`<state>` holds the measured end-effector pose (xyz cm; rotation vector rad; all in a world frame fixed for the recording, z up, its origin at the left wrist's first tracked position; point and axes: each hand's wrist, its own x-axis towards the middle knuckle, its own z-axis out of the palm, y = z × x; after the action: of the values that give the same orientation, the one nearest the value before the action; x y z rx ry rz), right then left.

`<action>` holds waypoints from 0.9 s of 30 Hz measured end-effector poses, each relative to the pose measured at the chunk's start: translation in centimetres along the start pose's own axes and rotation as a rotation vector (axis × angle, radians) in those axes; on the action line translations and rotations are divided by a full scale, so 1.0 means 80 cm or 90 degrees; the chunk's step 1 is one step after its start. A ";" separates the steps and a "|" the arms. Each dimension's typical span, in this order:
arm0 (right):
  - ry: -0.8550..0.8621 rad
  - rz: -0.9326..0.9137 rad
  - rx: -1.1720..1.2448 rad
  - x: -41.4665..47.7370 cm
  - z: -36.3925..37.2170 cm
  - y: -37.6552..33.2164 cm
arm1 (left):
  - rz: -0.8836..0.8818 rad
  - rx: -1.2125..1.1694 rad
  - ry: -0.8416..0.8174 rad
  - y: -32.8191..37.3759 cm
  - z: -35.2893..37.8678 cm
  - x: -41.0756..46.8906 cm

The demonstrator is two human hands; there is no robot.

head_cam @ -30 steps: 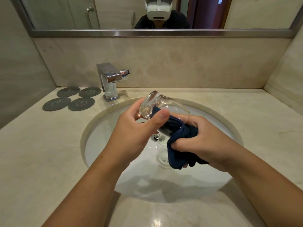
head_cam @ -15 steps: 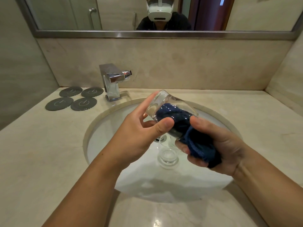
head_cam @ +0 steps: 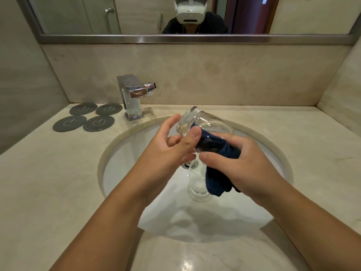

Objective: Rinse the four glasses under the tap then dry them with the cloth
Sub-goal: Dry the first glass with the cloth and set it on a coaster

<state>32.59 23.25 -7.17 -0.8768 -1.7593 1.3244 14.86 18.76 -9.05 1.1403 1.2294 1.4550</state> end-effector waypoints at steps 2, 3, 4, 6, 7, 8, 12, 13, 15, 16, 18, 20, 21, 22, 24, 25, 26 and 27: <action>-0.012 -0.066 -0.072 -0.001 0.001 0.004 | 0.029 0.026 0.005 0.002 0.005 -0.003; -0.023 -0.083 -0.096 -0.002 0.002 0.006 | 0.044 0.037 0.009 0.002 0.007 -0.004; -0.031 -0.090 -0.110 -0.002 0.002 0.008 | 0.055 0.043 0.014 0.003 0.008 -0.005; -0.033 -0.082 -0.108 -0.001 0.003 0.005 | 0.070 0.045 0.020 0.003 0.007 -0.006; -0.035 -0.067 -0.092 -0.001 0.002 0.003 | 0.075 0.043 0.016 0.003 0.006 -0.006; -0.040 -0.050 -0.066 -0.001 0.002 0.000 | 0.077 0.041 0.007 0.002 0.006 -0.006; -0.083 -0.004 0.034 -0.004 -0.001 -0.007 | 0.067 0.046 -0.045 0.001 -0.001 -0.006; -0.082 -0.002 0.049 -0.005 0.000 -0.008 | 0.066 0.045 -0.056 0.001 -0.003 -0.006; -0.062 -0.015 0.059 -0.006 0.001 -0.006 | 0.062 0.032 -0.067 0.001 -0.003 -0.005; -0.048 -0.030 0.051 -0.006 0.003 -0.004 | 0.057 0.017 -0.075 0.000 -0.002 -0.004; -0.022 -0.068 0.004 -0.007 0.005 -0.001 | 0.050 -0.003 -0.073 0.001 0.002 -0.004; -0.002 -0.109 -0.069 -0.008 0.006 0.001 | 0.050 0.005 -0.054 0.001 0.005 -0.004; -0.003 -0.120 -0.084 -0.009 0.007 0.001 | 0.051 0.008 -0.044 0.001 0.005 -0.004; -0.015 -0.119 -0.080 -0.009 0.007 0.000 | 0.054 0.008 -0.037 0.000 0.005 -0.004; -0.048 -0.075 -0.039 -0.009 0.008 -0.002 | 0.067 0.016 -0.038 0.000 0.002 -0.005; -0.066 -0.043 -0.014 -0.009 0.007 -0.003 | 0.074 0.023 -0.045 0.001 0.001 -0.005; -0.087 -0.009 0.014 -0.008 0.006 -0.004 | 0.081 0.028 -0.048 0.003 0.000 -0.006; -0.110 0.026 0.054 -0.007 0.005 -0.005 | 0.088 0.027 -0.045 0.005 -0.001 -0.006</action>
<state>32.46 22.52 -6.93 -0.7741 -1.8090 1.5292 14.81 18.21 -8.73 1.3169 1.1558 1.4839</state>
